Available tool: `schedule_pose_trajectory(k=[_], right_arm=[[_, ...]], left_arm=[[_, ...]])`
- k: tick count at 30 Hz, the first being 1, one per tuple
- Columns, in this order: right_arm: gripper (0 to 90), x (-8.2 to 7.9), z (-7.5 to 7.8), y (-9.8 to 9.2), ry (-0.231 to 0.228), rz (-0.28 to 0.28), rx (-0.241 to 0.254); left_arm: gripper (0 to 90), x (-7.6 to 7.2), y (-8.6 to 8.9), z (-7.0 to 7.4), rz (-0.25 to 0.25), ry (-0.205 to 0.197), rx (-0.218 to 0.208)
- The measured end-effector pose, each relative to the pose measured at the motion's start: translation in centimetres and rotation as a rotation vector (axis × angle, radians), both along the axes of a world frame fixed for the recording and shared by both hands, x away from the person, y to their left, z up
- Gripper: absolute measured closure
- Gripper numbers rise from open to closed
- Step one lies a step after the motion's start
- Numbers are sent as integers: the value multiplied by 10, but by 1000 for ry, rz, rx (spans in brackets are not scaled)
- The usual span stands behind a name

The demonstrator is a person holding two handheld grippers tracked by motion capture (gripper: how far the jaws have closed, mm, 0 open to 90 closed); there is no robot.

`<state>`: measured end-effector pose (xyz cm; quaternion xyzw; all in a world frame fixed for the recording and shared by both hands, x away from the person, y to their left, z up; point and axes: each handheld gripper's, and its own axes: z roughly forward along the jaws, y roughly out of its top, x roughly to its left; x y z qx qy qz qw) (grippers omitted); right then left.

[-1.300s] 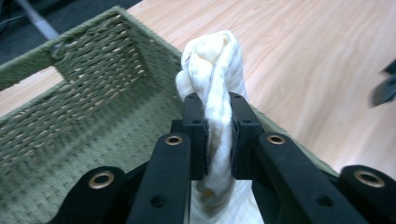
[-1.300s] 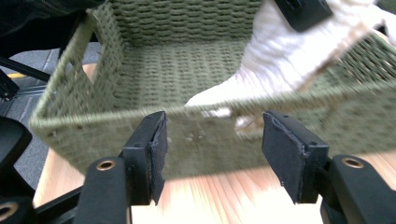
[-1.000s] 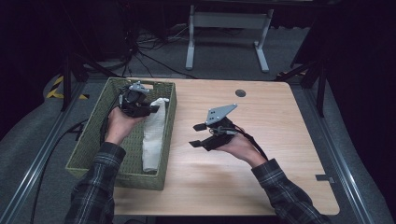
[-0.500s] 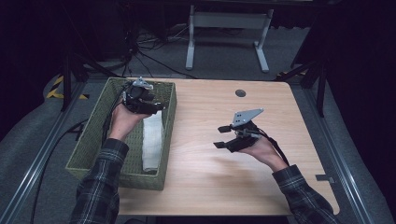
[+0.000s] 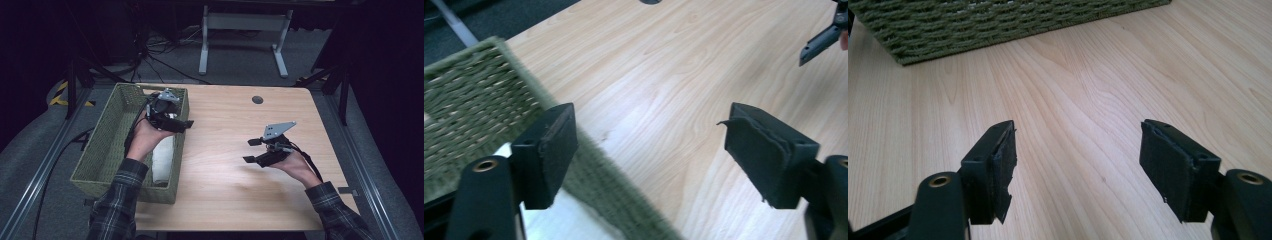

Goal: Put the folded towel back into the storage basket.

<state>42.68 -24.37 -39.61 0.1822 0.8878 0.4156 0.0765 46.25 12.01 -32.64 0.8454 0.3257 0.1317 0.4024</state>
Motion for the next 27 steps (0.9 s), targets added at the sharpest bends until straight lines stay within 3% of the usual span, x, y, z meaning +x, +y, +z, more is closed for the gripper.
schedule_pose_trajectory(k=[12,17,27], right_arm=[[288,-12,1,-39,-24,-63,-14],[279,-19,-9,-52,-9,-92,-37],[262,-33,-27,-84,21,-161,-61]], left_arm=[[151,-24,-57,-5,-69,7,9],[144,-37,-79,-17,-90,11,36],[143,-63,-118,-44,-113,32,32]])
